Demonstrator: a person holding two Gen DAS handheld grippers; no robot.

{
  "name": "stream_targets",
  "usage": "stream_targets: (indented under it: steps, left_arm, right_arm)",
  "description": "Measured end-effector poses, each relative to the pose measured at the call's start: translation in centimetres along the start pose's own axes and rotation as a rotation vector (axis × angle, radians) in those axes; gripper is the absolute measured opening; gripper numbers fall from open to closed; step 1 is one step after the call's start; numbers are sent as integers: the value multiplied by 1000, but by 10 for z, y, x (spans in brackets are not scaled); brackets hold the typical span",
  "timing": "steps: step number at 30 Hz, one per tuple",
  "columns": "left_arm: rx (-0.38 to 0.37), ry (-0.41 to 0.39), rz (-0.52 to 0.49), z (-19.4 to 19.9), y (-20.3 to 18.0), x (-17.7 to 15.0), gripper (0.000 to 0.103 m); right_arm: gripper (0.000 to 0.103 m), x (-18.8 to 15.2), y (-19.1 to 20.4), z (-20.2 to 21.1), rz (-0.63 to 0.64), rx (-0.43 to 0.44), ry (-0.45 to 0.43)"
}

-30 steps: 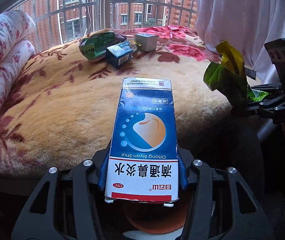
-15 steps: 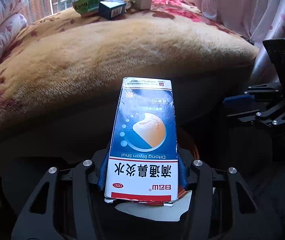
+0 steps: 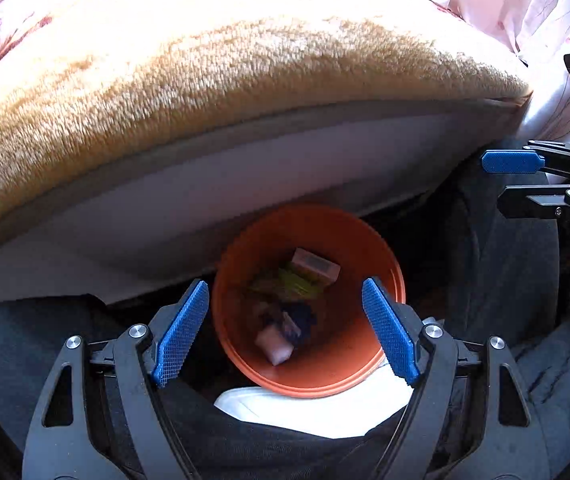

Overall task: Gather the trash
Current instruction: 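Lower both held items into orange bin and open both tools, then grasp blue snack packet with left tool while right tool grasps white box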

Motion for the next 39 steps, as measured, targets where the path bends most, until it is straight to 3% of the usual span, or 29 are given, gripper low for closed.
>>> stream_targets:
  steps: [6, 20, 22, 25, 28, 34, 39]
  left_arm:
    - [27, -33, -18, 18, -7, 10, 77]
    - [74, -157, -34, 73, -5, 66, 77]
    - [81, -176, -42, 80, -8, 76, 77]
    - [90, -212, -47, 88, -8, 95, 78]
    - [107, -258, -53, 92, -4, 118, 90]
    - [106, -297, -40, 87, 4, 177, 90]
    - [104, -320, 40, 62, 17, 233, 90]
  right_arm:
    - [63, 14, 3, 15, 17, 16, -30]
    - [65, 61, 2, 54, 45, -2, -134]
    - [70, 69, -1, 61, 46, -16, -157]
    - [73, 84, -6, 72, 48, -34, -196]
    - [82, 102, -10, 80, 53, -55, -237]
    - [86, 134, -22, 87, 33, -79, -301]
    - [89, 143, -34, 87, 7, -76, -332]
Point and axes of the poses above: each gripper's, at about its wrist camera, not at the fingertips, and z roughly against the way its jaws point, y to its left, x to its top, the point moved 9 cm from there along -z, roughly the way its jaws point, and after that the axes turned 8 degrees about -x, right-handed, at the moved point
